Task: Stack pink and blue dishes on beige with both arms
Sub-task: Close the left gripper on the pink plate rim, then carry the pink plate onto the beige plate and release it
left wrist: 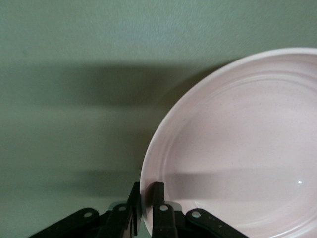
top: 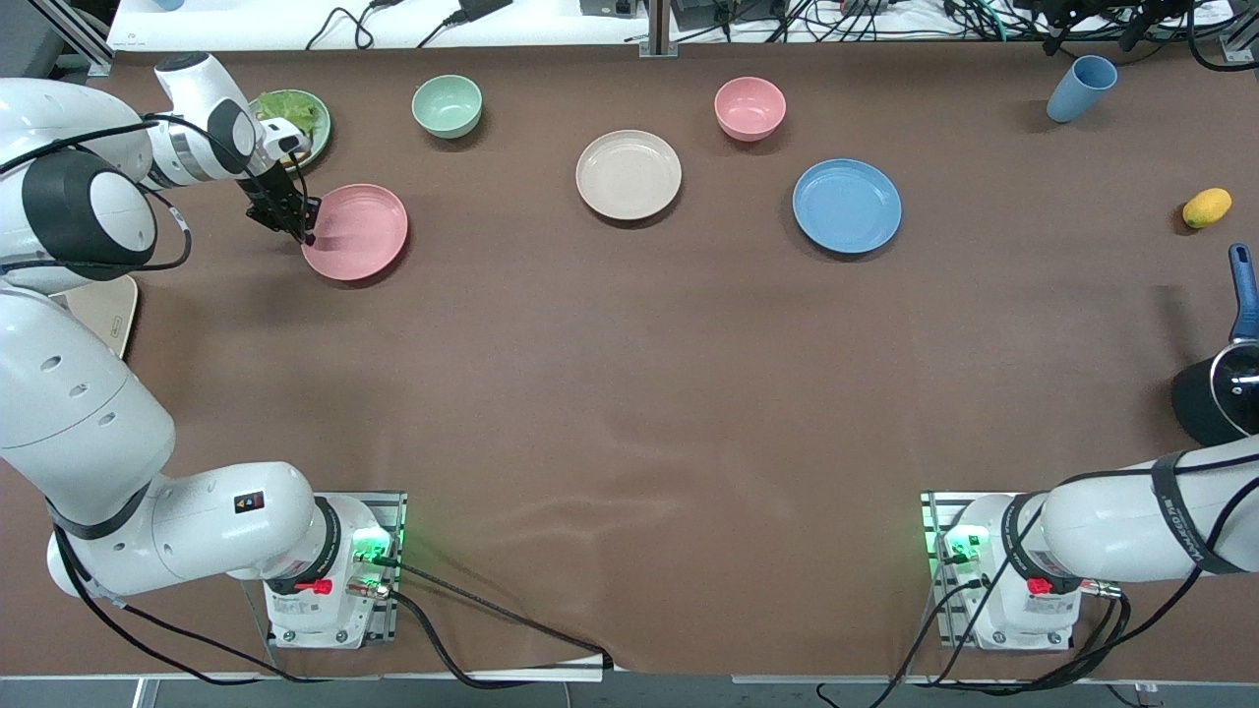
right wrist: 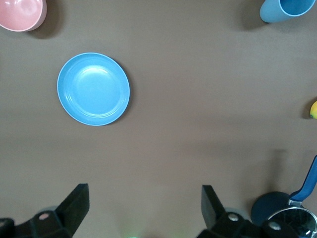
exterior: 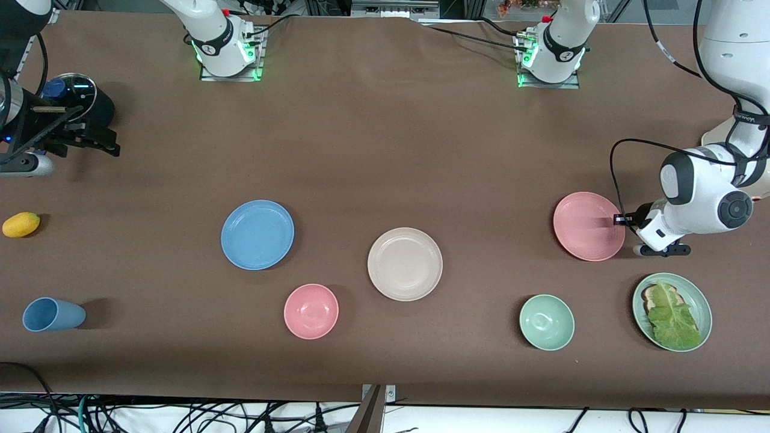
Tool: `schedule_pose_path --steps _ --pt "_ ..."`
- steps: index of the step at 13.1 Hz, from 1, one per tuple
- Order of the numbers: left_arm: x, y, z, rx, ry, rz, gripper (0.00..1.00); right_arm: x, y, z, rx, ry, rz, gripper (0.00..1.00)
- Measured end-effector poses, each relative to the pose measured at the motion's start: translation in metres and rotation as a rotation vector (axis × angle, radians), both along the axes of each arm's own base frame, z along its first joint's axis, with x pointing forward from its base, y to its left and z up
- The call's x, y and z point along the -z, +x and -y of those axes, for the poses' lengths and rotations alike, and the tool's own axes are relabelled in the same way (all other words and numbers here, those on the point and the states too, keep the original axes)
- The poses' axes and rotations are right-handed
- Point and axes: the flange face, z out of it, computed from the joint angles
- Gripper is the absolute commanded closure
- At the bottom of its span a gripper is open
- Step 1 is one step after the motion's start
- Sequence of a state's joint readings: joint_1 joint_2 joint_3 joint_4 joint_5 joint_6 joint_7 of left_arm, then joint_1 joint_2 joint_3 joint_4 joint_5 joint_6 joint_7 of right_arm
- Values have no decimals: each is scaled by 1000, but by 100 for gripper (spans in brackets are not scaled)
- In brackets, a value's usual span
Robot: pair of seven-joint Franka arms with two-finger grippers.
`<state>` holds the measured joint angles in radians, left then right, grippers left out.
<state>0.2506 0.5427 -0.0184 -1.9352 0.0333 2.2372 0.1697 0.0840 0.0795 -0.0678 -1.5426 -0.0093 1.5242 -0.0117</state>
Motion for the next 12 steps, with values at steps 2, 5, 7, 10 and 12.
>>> schedule_pose_path --steps 2,5,7,10,12 --pt "-1 1 0 1 0 1 100 1 1 7 13 4 -3 0" --pt "-29 20 19 -18 -5 -46 100 14 6 8 19 12 -23 0" --pt "-63 38 57 -49 -6 -77 100 37 19 5 17 16 -36 0" --pt "-106 58 137 -120 -47 -95 100 62 31 3 17 18 -62 0" --pt "-121 60 190 -174 -57 -94 100 63 32 3 17 18 -63 0"
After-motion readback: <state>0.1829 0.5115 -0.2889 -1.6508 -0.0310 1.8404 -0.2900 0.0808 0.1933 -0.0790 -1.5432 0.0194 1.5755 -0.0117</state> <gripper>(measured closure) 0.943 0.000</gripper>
